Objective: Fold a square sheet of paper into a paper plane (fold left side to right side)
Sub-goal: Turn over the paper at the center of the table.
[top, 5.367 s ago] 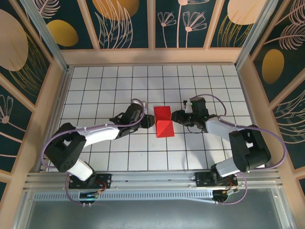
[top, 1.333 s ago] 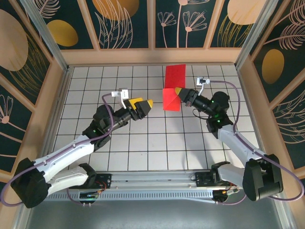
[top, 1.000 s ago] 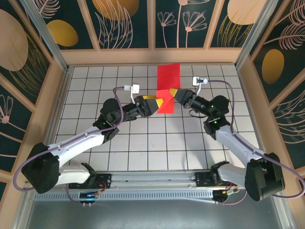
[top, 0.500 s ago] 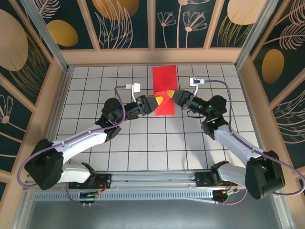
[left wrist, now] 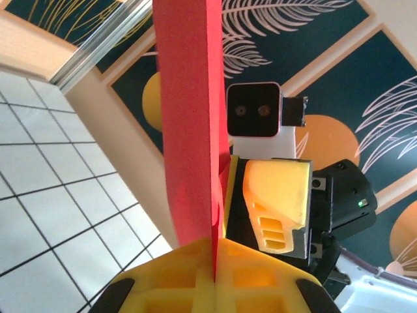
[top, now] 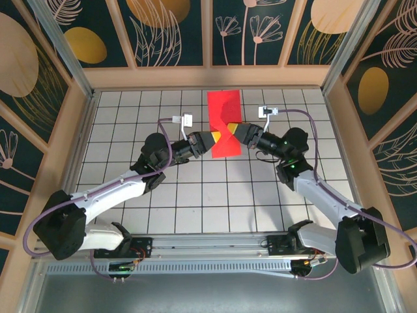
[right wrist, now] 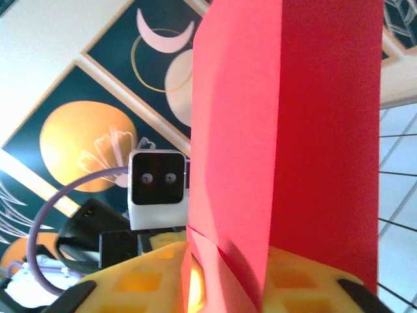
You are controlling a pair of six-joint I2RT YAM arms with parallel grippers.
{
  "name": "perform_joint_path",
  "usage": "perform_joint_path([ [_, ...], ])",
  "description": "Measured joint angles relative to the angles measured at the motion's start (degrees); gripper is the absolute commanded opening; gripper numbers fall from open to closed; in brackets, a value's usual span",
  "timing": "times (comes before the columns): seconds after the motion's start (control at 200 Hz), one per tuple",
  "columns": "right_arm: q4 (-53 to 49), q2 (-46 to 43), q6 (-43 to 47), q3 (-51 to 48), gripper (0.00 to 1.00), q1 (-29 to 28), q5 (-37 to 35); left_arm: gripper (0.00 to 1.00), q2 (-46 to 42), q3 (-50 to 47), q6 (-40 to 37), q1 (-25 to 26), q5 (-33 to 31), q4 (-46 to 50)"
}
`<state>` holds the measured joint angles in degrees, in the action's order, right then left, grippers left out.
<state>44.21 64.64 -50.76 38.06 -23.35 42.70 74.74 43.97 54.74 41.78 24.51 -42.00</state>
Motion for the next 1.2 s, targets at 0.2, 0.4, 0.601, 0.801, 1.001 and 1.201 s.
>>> perform_joint_path([
  [0.2, -16.7, -5.84, 9.79, 2.51, 0.6, 1.79, -6.38, 0.0, -1.53, 4.35, -5.75, 0.0, -3.91, 15.52],
  [0.4, -42.56, -9.25, 23.74, 8.41, 0.73, 2.23, -29.14, 0.0, -0.13, 12.52, -13.92, 0.7, -12.83, 40.87],
  [0.601, -55.6, -9.09, 29.92, 7.69, 0.9, 3.96, -44.35, 0.0, 8.07, 24.33, -17.92, 7.34, -26.95, 64.59],
  [0.801, -58.47, -8.59, 31.39, 4.57, 0.98, 7.39, -50.05, 0.0, 20.59, 37.75, -15.43, 13.97, -42.64, 86.9],
  [1.001, -58.6, -7.67, 31.36, 2.67, 0.99, 9.31, -51.95, 0.0, 34.51, 48.19, -7.32, 18.21, -55.41, 105.96],
  [1.201, -58.55, -7.48, 31.36, 1.66, 0.99, 11.37, -52.09, 0.0, 41.11, 48.63, -1.68, 18.78, -59.8, 114.25],
])
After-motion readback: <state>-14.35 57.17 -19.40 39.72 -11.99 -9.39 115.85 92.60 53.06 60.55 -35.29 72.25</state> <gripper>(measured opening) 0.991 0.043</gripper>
